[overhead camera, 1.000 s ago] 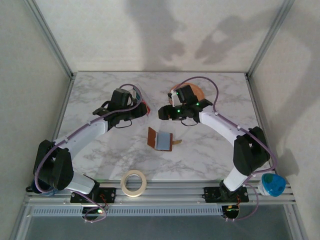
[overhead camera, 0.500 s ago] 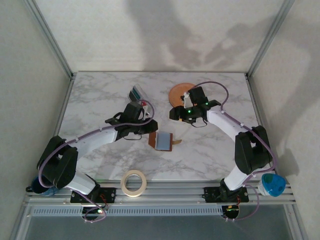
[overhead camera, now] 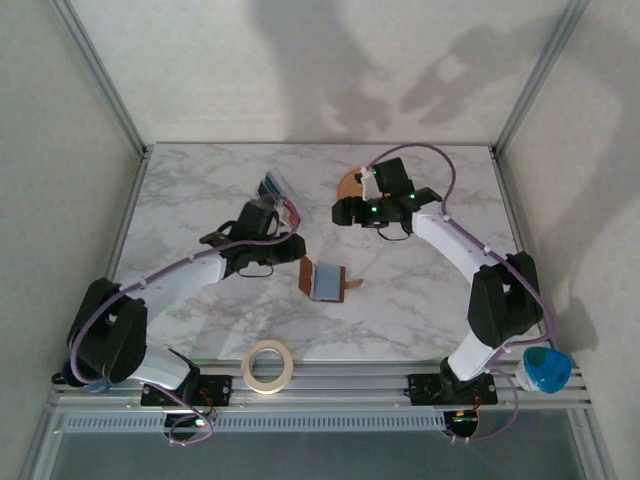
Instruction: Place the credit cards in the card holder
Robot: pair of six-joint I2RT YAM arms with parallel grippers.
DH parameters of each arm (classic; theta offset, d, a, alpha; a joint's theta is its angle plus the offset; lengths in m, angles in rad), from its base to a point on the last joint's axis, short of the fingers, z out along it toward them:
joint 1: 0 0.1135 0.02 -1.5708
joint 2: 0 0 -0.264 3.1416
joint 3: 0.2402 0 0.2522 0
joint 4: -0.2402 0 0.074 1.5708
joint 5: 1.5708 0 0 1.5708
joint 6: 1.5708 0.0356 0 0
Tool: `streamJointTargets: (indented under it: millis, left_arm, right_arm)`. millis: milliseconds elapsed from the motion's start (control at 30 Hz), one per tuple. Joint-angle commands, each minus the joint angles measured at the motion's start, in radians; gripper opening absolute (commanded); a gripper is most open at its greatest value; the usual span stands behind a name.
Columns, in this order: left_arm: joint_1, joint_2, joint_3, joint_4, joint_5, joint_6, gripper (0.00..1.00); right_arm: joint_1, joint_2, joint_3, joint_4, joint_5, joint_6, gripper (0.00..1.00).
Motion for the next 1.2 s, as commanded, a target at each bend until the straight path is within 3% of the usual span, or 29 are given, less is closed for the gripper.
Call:
streamJointTargets:
  millis: [0, 100, 233, 300, 433, 633, 733, 833, 967, 1167]
  left_arm:
    - [0.083, -0.080, 0.040, -0.060, -0.038, 0.016, 0.47]
    - [0.148, -0.114, 0.044, -0.050, -0.054, 0.020, 0.56]
    - [0.213, -0.107, 0.050, -0.048, -0.040, 0.014, 0.60]
    - [0.218, -0.106, 0.039, -0.037, -0.046, 0.005, 0.60]
    - [0.217, -0.110, -0.008, 0.036, 0.041, -0.024, 0.49]
    - [0.061, -0.089, -0.013, 0.061, 0.067, 0.017, 0.36]
    - [-0.005, -0.042, -0.016, 0.092, 0.131, -0.004, 0.30]
    - [-0.069, -0.006, -0.026, 0.105, 0.124, -0.006, 0.27]
    - [-0.102, 0.081, -0.044, 0.111, 0.139, 0.023, 0.25]
    - [-0.105, 0.108, -0.128, 0.106, 0.076, 0.044, 0.22]
  right_arm:
    - [0.039, 0.058, 0.076, 0.026, 0.046, -0.036, 0.73]
    - [0.037, 0.132, 0.143, 0.067, -0.039, -0.002, 0.66]
    - [0.037, 0.233, 0.219, 0.107, -0.116, 0.046, 0.56]
    - [0.039, 0.276, 0.249, 0.120, -0.132, 0.058, 0.55]
    - [0.039, 0.292, 0.274, 0.066, -0.124, 0.050, 0.47]
    - [0.035, 0.095, 0.031, 0.036, -0.117, 0.063, 0.47]
    - [0.020, -0.017, -0.134, 0.077, -0.148, 0.113, 0.47]
    - [0.008, -0.070, -0.208, 0.041, -0.140, 0.109, 0.47]
    - [0.002, -0.105, -0.302, 0.083, -0.148, 0.144, 0.47]
    - [0.002, -0.088, -0.271, 0.115, -0.158, 0.132, 0.63]
